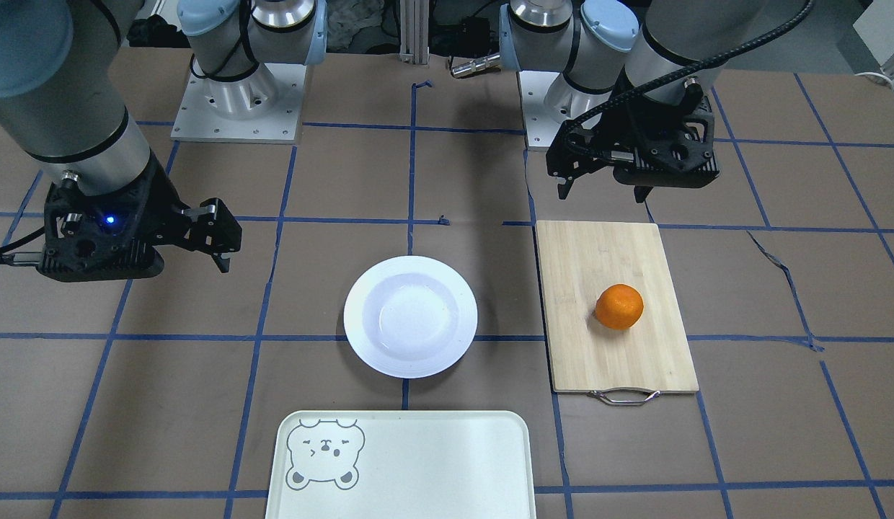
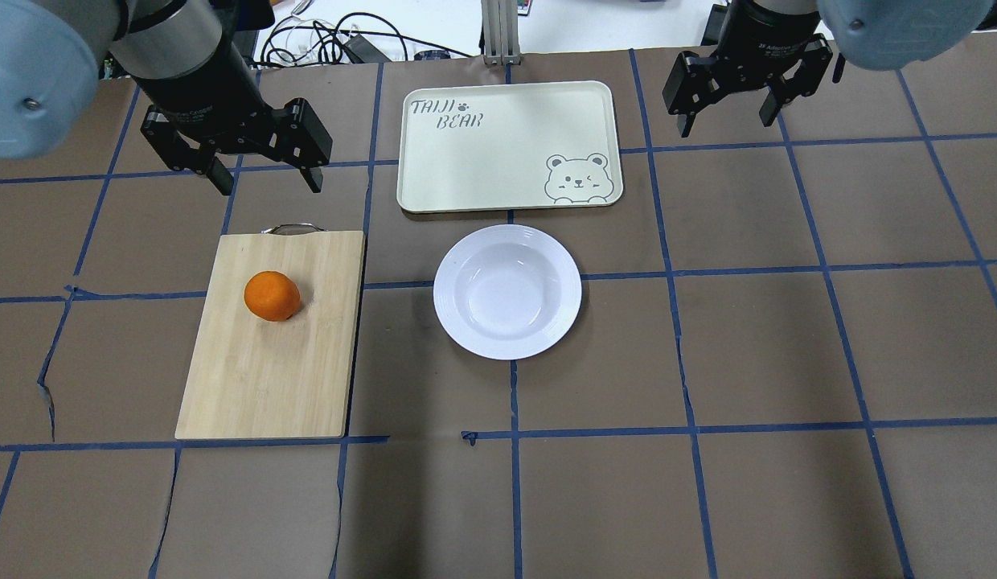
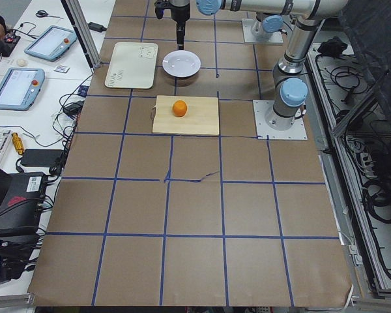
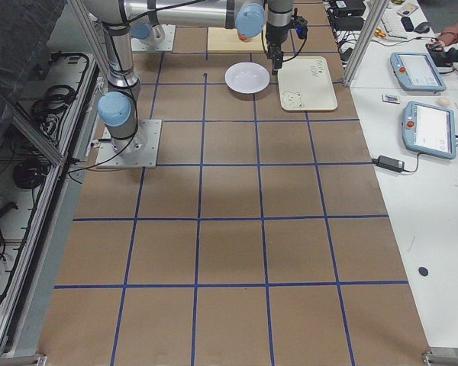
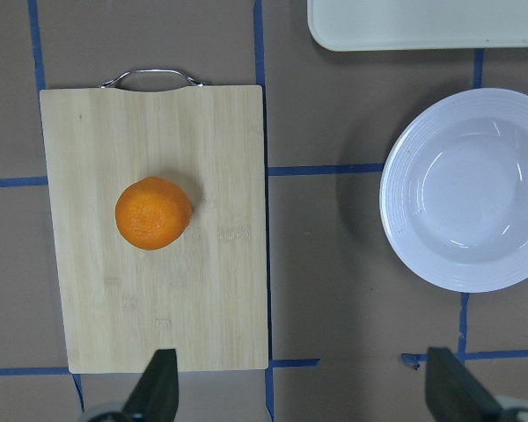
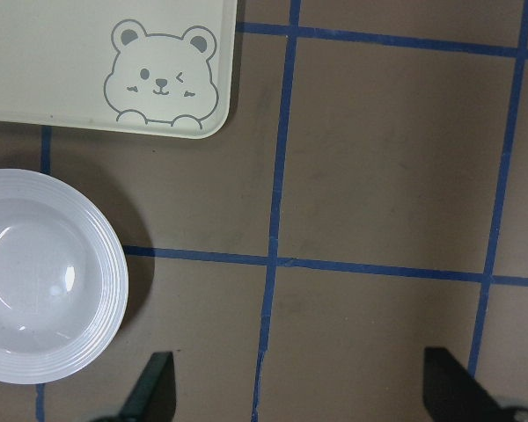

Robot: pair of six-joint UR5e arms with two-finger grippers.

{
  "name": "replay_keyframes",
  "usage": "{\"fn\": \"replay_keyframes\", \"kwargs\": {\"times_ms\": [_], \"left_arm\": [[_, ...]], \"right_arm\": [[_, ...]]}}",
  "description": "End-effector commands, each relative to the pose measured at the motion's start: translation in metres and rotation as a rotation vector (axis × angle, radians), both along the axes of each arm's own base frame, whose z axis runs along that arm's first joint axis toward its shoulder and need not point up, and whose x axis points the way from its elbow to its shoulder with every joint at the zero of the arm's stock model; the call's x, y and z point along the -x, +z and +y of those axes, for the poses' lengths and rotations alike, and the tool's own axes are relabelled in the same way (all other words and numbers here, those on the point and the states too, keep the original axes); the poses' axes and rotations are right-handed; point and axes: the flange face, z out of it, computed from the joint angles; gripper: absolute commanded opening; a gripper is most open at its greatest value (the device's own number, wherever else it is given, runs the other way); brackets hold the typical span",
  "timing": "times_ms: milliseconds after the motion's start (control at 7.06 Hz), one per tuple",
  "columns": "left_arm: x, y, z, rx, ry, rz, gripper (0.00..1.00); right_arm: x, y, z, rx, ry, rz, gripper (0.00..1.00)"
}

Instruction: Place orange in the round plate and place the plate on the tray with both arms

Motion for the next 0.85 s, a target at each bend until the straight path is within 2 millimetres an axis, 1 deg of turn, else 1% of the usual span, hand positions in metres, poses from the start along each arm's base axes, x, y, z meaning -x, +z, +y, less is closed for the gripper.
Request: {"fn": "replay_keyframes", "kwargs": {"times_ms": [0,142,283,708], "left_arm": [[-0.001,0.001,0.000,0.002,0.001,0.000,1.00],[0.000,0.001,-0.001,0.003,0.001,0.002,1.00],[0.000,0.002,0.000,0.003,0.001,0.002,1.00],[-0.001,0.003,-0.001,0.006,0.003,0.002,1.00]], "right_arm": [[-0.015,0.036,0.035,-0.005,-0.026,0.012,1.00],[-0.016,0.056,0.049,0.028,-0.026,0.002,1.00],[-0.018,0.072,0.064,0.021,-0.025,-0.022,1.00],[-0.017,0.066,0.068,-0.003,-0.027,-0.014,1.00]]}}
